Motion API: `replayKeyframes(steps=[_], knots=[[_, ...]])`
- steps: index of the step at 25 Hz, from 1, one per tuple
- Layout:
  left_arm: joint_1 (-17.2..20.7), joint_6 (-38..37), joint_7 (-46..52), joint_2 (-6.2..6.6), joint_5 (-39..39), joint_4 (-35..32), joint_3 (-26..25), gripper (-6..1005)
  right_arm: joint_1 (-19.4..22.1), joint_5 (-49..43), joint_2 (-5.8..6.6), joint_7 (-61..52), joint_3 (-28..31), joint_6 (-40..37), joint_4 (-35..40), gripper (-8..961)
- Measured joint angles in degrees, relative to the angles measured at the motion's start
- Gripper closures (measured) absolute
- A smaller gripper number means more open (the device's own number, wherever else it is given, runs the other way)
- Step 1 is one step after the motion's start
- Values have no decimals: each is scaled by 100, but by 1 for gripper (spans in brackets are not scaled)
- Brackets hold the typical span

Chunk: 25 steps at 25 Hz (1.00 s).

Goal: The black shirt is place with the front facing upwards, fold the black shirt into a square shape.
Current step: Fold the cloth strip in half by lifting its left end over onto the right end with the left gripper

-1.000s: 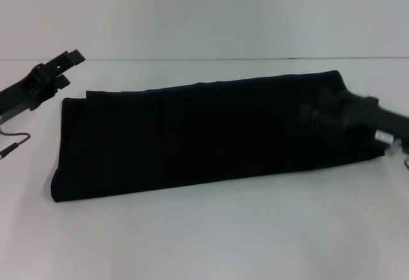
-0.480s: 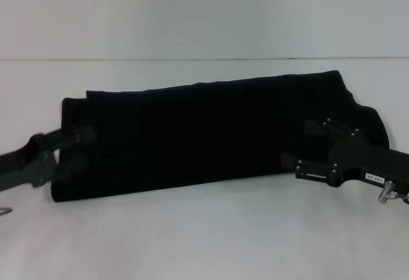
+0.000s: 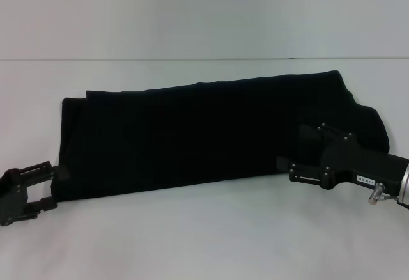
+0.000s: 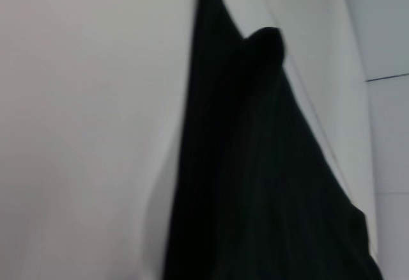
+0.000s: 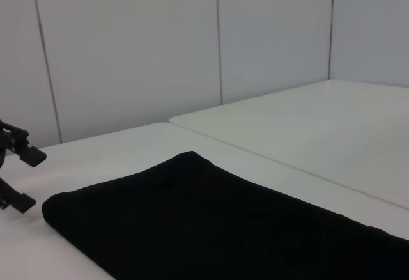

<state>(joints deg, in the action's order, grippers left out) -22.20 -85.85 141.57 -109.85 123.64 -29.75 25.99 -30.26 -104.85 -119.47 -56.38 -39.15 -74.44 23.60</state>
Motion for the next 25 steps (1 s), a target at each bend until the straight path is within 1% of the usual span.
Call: replayKeyframes(steps=[8, 13, 25], knots=[[-91, 263, 291, -14, 227, 14, 31, 114, -17, 11, -7, -10, 13, 84, -2, 18], [-133, 434, 341, -49, 248, 26, 46, 114, -30, 26, -6, -9, 38, 97, 3, 18], [-304, 854, 369, -62, 257, 183, 263, 113, -74, 44, -6, -53, 7, 116, 4, 18]])
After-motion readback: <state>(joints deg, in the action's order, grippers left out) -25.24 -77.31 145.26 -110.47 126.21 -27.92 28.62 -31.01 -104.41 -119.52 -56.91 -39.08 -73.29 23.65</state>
